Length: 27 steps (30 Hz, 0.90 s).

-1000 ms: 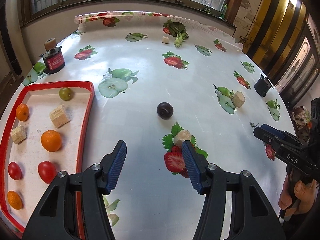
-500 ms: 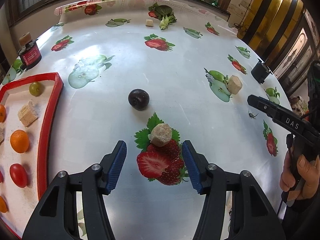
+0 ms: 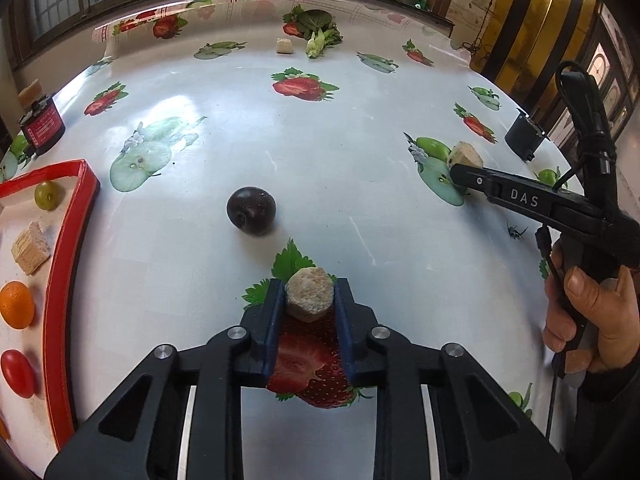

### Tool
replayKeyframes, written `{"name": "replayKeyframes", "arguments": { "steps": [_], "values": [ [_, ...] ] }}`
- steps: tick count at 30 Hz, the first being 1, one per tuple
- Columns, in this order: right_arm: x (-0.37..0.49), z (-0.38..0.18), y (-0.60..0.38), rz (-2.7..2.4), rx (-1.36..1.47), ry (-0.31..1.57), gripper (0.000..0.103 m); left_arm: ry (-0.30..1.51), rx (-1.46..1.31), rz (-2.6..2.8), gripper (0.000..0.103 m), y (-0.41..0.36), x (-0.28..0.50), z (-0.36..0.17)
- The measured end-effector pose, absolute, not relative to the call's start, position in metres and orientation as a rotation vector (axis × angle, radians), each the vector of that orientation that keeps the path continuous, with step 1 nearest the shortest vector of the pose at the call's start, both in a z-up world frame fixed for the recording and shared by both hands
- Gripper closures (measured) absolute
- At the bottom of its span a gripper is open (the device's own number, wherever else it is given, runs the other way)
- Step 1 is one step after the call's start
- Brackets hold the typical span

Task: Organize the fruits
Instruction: 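Close the left gripper on the beige block while the right closes on the cylinder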

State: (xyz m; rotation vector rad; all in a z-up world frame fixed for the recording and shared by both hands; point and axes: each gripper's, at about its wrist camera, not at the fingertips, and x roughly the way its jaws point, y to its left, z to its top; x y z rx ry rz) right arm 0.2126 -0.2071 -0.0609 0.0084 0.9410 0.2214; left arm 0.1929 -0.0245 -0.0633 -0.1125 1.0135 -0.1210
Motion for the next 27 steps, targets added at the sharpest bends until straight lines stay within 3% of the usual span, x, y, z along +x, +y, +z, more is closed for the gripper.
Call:
{"name": "replayKeyframes", "arguments": {
  "steps": [13, 14, 15, 16, 21, 23, 24, 27],
  "values": [
    [0.156, -0.033, -0.179, 0.334, -0.012, 0.895, 0.072, 0.949, -0.146, -0.093, 0.081, 0.001, 0.167, -0.035],
    [0.151, -0.030, -0.175, 0.347, -0.017, 0.891, 0.074, 0.943, -0.148, -0.089, 0.081, 0.003, 0.164, -0.032],
    [0.146, -0.028, -0.171, 0.359, -0.023, 0.888, 0.098, 0.938, -0.150, -0.085, 0.081, 0.006, 0.161, -0.031],
    [0.143, -0.027, -0.168, 0.366, -0.024, 0.889, 0.101, 0.935, -0.153, -0.081, 0.081, 0.008, 0.159, -0.029],
    [0.137, -0.026, -0.164, 0.358, -0.022, 0.891, 0.099, 0.916, -0.177, -0.072, 0.081, 0.020, 0.147, -0.023],
    [0.140, -0.032, -0.168, 0.348, 0.004, 0.918, 0.088, 0.913, -0.188, -0.072, 0.081, 0.023, 0.145, -0.022],
    [0.141, -0.035, -0.170, 0.342, 0.014, 0.928, 0.077, 0.911, -0.189, -0.072, 0.081, 0.024, 0.144, -0.022],
    [0.138, -0.038, -0.170, 0.341, -0.001, 0.907, 0.075, 0.913, -0.195, -0.076, 0.081, 0.025, 0.145, -0.021]
  ]
}}
